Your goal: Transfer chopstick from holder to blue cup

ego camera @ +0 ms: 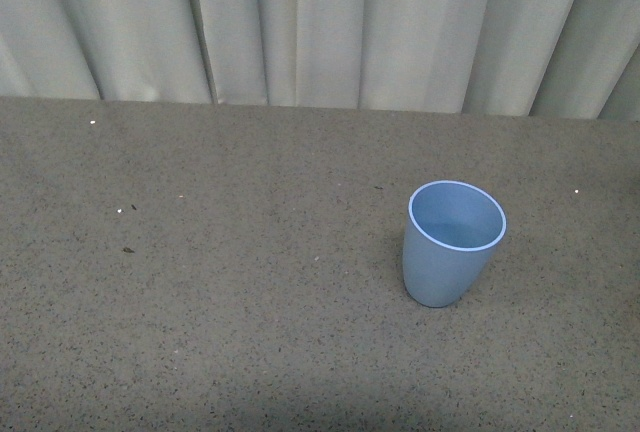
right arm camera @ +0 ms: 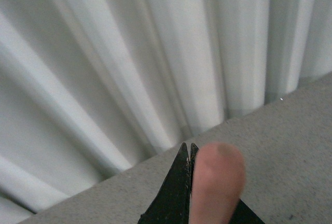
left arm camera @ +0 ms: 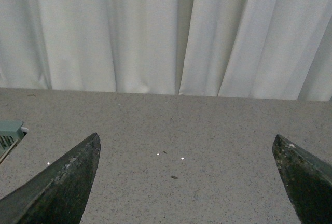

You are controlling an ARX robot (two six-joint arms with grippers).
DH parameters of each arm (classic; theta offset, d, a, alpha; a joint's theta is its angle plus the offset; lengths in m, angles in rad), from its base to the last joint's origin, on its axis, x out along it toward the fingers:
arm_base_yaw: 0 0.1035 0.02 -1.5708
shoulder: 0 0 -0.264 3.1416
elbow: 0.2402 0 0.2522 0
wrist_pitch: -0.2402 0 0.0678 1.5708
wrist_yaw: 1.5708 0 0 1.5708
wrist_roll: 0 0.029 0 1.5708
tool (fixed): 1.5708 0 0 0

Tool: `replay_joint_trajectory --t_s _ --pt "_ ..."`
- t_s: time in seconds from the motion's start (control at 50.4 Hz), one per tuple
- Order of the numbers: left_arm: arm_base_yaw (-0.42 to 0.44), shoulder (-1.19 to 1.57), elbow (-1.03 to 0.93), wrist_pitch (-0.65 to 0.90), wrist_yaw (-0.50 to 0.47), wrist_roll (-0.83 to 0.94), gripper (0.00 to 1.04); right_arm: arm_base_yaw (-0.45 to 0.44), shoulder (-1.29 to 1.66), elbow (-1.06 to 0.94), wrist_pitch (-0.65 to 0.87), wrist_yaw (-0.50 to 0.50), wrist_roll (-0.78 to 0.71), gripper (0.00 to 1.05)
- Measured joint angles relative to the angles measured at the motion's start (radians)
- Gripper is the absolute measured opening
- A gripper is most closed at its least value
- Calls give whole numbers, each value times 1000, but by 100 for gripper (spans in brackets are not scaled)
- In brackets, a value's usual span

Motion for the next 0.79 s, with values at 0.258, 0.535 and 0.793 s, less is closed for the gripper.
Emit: replay_joint_trajectory --t_s 0.258,0.535,0.793 --pt "0 0 0 0 0 0 98 189 -17 1 69 40 28 1" --pt "0 0 0 0 0 0 98 378 179 13 125 100 121 1" --pt "0 0 0 0 0 0 98 507 260 97 134 143 153 1"
